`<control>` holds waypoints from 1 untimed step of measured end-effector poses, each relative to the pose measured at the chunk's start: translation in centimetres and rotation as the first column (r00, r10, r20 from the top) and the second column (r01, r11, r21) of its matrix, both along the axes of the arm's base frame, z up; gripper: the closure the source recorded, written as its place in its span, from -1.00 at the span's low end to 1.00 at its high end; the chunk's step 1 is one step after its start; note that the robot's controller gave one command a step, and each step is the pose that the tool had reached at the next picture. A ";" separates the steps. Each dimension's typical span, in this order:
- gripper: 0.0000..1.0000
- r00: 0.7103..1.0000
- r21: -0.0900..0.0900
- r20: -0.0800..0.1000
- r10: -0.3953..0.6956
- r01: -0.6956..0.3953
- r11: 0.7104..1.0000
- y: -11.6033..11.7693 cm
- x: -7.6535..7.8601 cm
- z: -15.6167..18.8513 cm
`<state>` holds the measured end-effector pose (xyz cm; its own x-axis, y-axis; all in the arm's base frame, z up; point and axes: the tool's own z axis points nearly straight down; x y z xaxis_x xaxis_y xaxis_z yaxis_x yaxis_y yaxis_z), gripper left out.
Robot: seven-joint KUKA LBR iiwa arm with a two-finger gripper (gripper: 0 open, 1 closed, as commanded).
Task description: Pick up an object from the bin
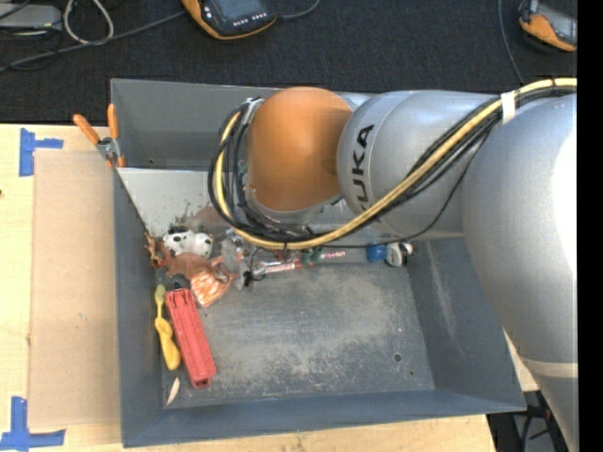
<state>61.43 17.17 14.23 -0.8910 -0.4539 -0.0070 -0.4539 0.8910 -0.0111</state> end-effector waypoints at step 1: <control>1.00 0.999 -0.003 0.003 0.034 -0.034 0.999 1.7 0.8 -2.9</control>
Offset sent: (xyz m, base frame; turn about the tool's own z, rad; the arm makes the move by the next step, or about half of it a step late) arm -0.0032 0.0659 -0.0354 -0.1591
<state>62.23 18.89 11.33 -0.8748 -0.4843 -0.0085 -0.4842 0.8748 -0.0153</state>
